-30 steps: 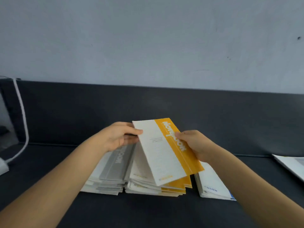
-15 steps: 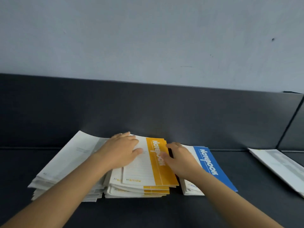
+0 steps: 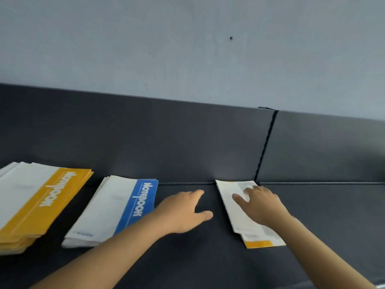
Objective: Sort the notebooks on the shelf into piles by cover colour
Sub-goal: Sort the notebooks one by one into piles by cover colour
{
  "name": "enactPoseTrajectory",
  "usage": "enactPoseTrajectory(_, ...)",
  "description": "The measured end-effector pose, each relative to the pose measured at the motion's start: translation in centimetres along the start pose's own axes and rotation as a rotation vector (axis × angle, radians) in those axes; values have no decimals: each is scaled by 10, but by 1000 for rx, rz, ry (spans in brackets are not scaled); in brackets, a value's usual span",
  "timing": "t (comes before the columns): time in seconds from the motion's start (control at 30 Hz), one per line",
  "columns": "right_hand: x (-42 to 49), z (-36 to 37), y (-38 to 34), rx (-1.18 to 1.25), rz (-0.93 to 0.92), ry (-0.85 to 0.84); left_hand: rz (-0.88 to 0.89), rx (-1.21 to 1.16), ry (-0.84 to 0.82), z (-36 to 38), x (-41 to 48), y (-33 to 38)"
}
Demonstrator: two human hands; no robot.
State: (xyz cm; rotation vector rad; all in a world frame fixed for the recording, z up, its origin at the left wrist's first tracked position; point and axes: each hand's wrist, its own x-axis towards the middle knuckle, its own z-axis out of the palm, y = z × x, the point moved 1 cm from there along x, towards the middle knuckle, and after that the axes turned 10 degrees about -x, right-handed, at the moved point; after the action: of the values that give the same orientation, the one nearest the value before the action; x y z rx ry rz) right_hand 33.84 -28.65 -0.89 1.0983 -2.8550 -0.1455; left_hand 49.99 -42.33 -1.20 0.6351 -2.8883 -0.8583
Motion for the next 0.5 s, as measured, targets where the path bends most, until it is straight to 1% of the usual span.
enactPoseTrajectory(0.07, 3, 19, 23, -29, -76, -80, -52, -245, 26, 31, 26, 23)
enactPoseTrajectory(0.1, 2, 25, 28, -8, -117, -103, -81, -363, 69, 41, 39, 32)
enactPoseTrajectory(0.2, 6, 35, 32, 69, -179, -84, -184, -635, 236, 53, 63, 50)
enactPoseTrajectory(0.23, 9, 35, 32, 91, -196, -90, -222, -705, 268, 55, 68, 53)
enactPoseTrajectory(0.3, 14, 33, 34, 159, -208, -90, -265, -791, 260, 55, 74, 57)
enactPoseTrajectory(0.37, 16, 27, 39, 299, -164, -59, -261, -869, 261, 54, 73, 59)
enactPoseTrajectory(0.5, 13, 6, 42, 657, -91, 93, -174, -954, 375, 29, 56, 57)
